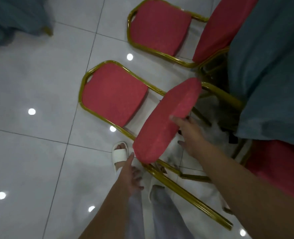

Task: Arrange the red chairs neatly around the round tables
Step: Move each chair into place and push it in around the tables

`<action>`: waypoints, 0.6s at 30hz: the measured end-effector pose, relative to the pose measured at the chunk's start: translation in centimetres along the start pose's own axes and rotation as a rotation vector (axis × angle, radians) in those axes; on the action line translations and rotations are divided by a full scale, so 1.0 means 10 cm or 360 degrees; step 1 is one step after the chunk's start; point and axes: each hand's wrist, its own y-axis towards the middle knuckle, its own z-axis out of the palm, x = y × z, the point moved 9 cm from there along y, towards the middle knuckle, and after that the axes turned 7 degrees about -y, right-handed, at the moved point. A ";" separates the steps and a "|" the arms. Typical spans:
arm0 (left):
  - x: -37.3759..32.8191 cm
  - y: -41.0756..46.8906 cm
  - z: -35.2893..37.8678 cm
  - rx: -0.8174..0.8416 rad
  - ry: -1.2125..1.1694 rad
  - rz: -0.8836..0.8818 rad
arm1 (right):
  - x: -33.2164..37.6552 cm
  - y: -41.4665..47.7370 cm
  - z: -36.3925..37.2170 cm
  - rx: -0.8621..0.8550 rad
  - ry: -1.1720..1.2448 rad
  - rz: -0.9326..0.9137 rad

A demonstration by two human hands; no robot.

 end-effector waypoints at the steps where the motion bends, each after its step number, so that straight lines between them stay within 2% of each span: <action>1: 0.00 0.11 0.01 0.0040 0.0016 -0.0048 | 0.04 0.13 0.08 -0.0036 0.0100 0.0031; 3: 0.03 0.28 0.11 0.0145 -0.0026 -0.0084 | 0.07 0.32 0.20 -0.0114 0.0341 0.0128; 7: 0.04 0.29 0.55 0.0390 -0.0547 -0.0139 | 0.00 0.48 0.27 -0.0230 0.0471 0.0216; 11: -0.04 0.23 0.67 0.0279 -0.0722 -0.0053 | 0.09 0.41 0.17 -0.0427 0.0478 0.0062; 14: -0.18 0.12 0.68 0.0248 -0.0782 0.0005 | 0.28 0.43 0.23 -0.0371 0.0459 0.0036; 18: -0.70 -0.07 0.61 0.0152 -0.0798 0.0043 | 0.77 0.48 0.57 -0.0255 0.0460 -0.0040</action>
